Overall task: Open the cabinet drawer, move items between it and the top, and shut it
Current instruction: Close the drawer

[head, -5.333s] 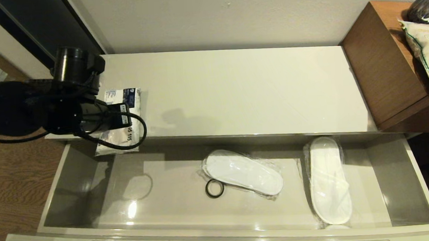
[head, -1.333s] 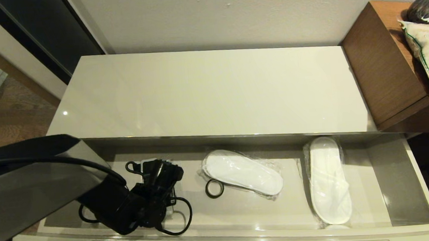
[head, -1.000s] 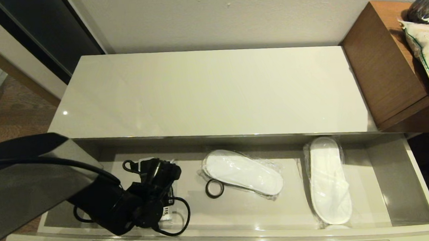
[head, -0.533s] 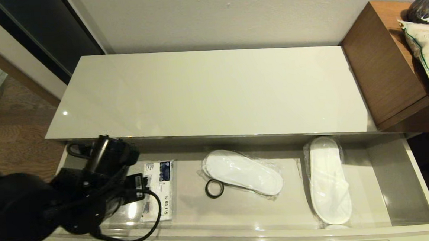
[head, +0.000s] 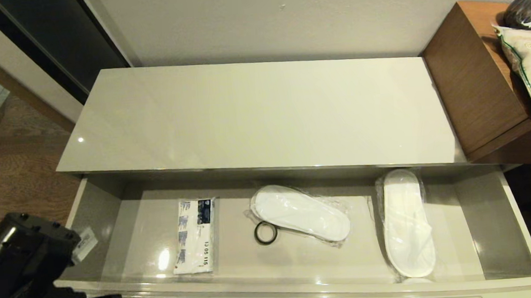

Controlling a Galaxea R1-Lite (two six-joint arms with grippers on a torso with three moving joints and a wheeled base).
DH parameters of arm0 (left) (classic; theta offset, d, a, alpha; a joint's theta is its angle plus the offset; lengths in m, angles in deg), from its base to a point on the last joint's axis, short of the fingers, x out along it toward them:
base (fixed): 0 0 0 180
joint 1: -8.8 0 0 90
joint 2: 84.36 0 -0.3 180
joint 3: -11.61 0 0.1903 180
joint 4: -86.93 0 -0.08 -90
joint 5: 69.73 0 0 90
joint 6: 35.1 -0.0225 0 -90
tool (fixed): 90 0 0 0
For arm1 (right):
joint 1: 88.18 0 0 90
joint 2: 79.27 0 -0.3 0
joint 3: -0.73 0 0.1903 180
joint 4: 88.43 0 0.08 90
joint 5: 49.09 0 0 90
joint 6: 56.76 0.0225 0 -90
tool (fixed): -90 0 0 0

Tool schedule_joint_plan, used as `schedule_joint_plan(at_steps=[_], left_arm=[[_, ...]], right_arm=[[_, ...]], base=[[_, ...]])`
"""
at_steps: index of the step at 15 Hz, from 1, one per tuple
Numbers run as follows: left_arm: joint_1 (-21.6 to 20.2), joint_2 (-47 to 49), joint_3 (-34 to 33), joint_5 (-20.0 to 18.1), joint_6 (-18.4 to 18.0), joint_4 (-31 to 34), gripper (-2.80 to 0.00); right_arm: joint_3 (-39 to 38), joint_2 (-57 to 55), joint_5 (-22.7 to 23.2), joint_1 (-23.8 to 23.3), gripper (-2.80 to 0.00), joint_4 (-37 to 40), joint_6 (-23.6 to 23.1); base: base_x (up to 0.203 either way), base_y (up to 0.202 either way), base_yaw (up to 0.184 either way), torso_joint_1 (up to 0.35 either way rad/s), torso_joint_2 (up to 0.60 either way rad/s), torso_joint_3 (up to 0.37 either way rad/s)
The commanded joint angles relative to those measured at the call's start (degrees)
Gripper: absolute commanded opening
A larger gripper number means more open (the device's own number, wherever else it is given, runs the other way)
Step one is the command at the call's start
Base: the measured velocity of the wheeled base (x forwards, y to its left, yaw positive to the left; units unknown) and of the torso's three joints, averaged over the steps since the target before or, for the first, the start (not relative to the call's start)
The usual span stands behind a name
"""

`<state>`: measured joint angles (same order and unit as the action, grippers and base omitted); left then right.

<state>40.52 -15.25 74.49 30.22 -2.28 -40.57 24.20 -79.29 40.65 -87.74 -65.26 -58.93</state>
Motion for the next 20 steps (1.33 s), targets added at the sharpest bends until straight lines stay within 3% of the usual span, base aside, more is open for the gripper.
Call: schedule_joint_plan(at_steps=[1, 6, 9, 13, 17, 20], left_arm=[[2.8, -2.2, -4.1, -1.2, 0.3, 0.2, -2.8], [5.3, -3.1, -17.1, -4.3, 1.5, -4.2, -2.8], [5.3, 0.6, -24.2, -4.3, 1.0, -18.0, -2.8], [5.3, 13.1, -30.9, -2.4, 1.6, -36.4, -2.8], [5.2, 30.2, -36.0, 3.0, 2.8, -59.2, -2.8], [5.0, 40.2, -35.1, 12.0, 4.4, -73.5, -2.8]], right_arm=[[0.0, 0.1, 0.0, 0.0, -2.8, 0.0, 0.0], [0.0, 0.1, 0.0, 0.0, -2.8, 0.0, 0.0], [0.1, 0.1, 0.0, 0.0, -2.8, 0.0, 0.0], [0.0, 0.1, 0.0, 0.0, -2.8, 0.0, 0.0], [0.0, 0.1, 0.0, 0.0, -2.8, 0.0, 0.0], [0.0, 0.1, 0.0, 0.0, -2.8, 0.0, 0.0]], base=[[0.0, 0.0, 0.0, 0.0, 0.0, 0.0], [0.0, 0.0, 0.0, 0.0, 0.0, 0.0], [0.0, 0.0, 0.0, 0.0, 0.0, 0.0], [0.0, 0.0, 0.0, 0.0, 0.0, 0.0], [0.0, 0.0, 0.0, 0.0, 0.0, 0.0], [0.0, 0.0, 0.0, 0.0, 0.0, 0.0]])
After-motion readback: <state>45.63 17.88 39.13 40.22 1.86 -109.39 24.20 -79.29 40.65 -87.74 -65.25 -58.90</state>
